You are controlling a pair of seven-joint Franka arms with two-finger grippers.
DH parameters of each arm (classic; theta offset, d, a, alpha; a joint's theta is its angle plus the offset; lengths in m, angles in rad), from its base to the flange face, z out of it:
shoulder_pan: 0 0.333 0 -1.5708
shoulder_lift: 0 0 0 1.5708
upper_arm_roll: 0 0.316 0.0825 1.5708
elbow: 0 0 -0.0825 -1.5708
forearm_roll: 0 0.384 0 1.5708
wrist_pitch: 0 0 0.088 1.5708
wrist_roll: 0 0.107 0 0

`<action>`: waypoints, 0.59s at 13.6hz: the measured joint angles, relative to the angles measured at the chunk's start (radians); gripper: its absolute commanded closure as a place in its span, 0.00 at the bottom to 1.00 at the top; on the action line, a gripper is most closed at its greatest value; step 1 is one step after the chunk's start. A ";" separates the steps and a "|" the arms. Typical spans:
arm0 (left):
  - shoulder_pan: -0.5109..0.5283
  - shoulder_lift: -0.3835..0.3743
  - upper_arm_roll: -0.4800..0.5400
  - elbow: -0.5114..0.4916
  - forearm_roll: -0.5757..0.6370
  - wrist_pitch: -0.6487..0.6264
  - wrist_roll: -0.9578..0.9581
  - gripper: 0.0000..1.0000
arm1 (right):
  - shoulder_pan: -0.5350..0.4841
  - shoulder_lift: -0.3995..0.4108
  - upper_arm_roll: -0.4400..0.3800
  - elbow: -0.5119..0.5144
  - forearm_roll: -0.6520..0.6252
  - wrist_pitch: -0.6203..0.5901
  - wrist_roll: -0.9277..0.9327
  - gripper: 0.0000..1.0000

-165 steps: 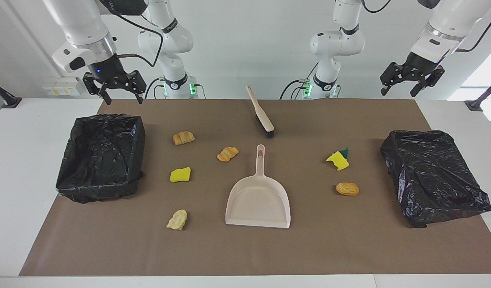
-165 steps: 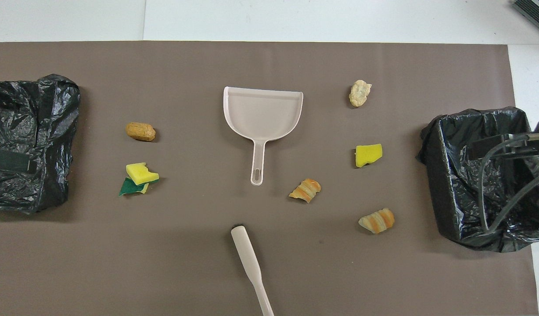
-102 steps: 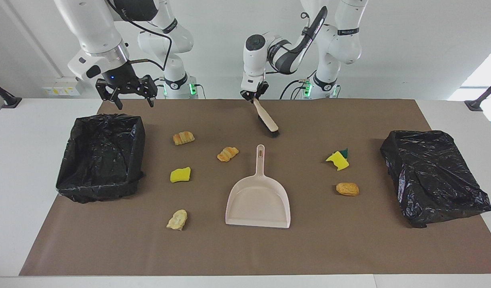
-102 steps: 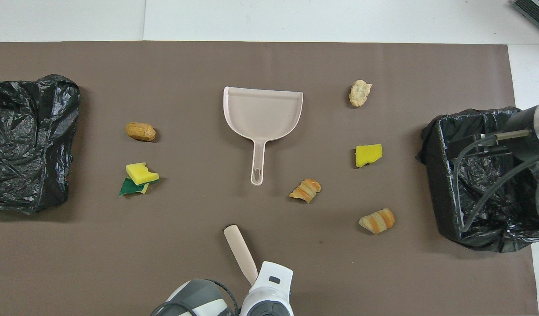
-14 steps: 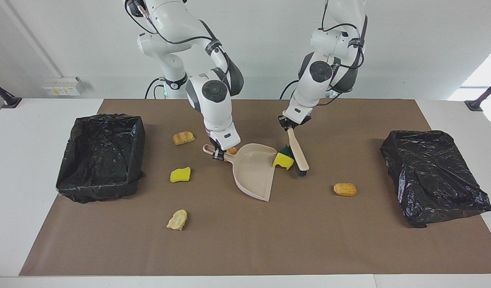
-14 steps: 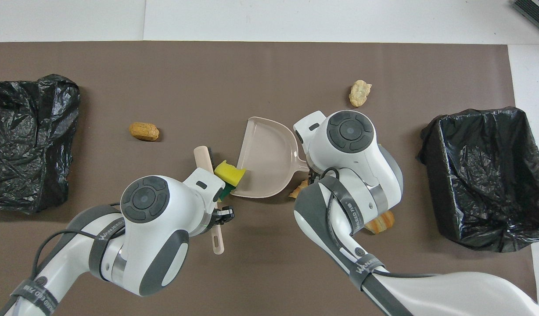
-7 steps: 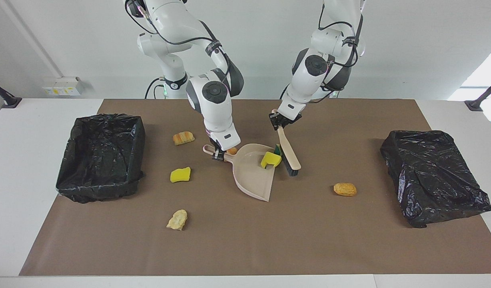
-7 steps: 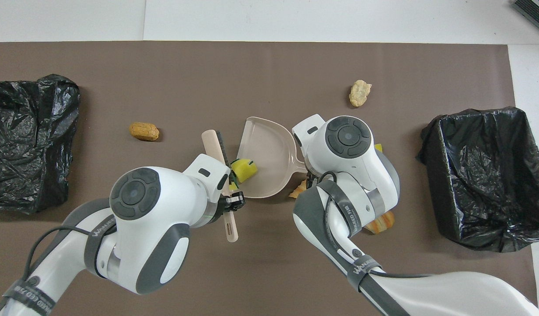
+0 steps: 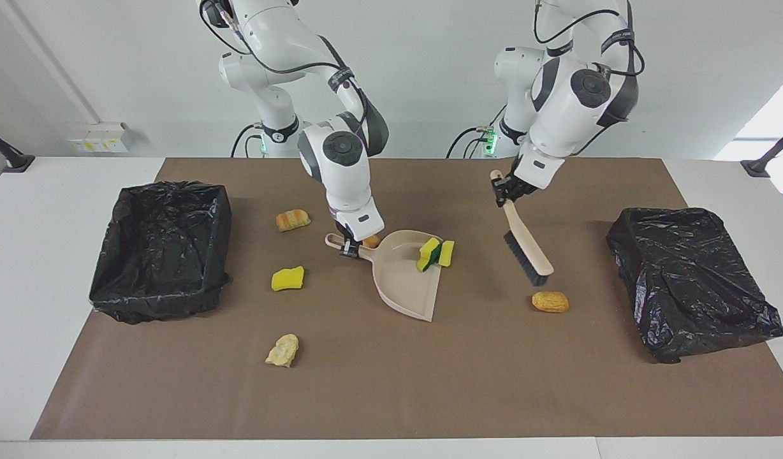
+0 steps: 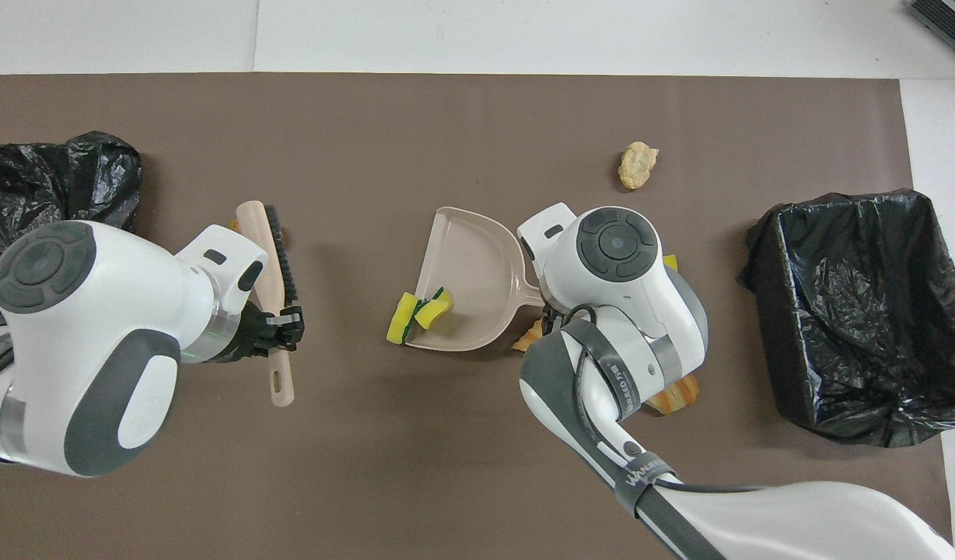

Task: Sweep and dump trash in bin
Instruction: 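Sweep the bread piece into the dustpan with the left gripper's brush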

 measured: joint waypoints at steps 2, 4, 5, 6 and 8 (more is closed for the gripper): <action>0.057 0.001 0.001 0.001 0.096 -0.003 0.108 1.00 | 0.000 0.000 0.000 0.000 0.000 0.000 0.000 1.00; 0.110 0.008 0.003 0.013 0.132 -0.005 0.192 1.00 | 0.000 0.000 0.000 0.000 0.000 0.000 0.000 1.00; 0.124 0.021 0.004 0.021 0.159 -0.007 0.219 1.00 | 0.000 0.000 0.000 0.000 0.000 0.000 0.000 1.00; 0.130 0.043 0.004 0.030 0.186 -0.008 0.231 1.00 | 0.000 0.000 0.000 0.000 0.000 0.000 0.000 1.00; 0.131 0.098 0.001 0.049 0.207 -0.006 0.235 1.00 | 0.000 0.000 0.000 0.000 0.000 0.000 0.000 1.00</action>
